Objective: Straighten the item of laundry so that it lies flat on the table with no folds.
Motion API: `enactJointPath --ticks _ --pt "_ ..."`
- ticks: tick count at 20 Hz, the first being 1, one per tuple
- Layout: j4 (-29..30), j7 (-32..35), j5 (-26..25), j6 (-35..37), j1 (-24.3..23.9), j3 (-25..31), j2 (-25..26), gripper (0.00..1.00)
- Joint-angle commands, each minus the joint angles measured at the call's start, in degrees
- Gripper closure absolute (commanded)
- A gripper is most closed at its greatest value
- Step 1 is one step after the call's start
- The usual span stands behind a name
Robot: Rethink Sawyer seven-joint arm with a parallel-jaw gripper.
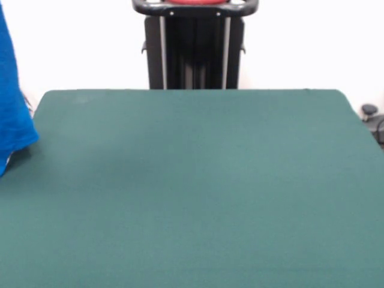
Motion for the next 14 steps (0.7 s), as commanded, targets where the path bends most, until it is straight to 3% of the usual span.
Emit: enactJointPath --ticks 1,7,14 --pt "10.9 15.3 4.03 7.39 6.09 -1.87 1.07 1.0" --pt "11.34 22.11 4.1 4.25 12.85 -6.09 4.55 1.0" --pt "14.2 29.29 7.22 -5.52 19.0 -8.95 11.09 1.0"
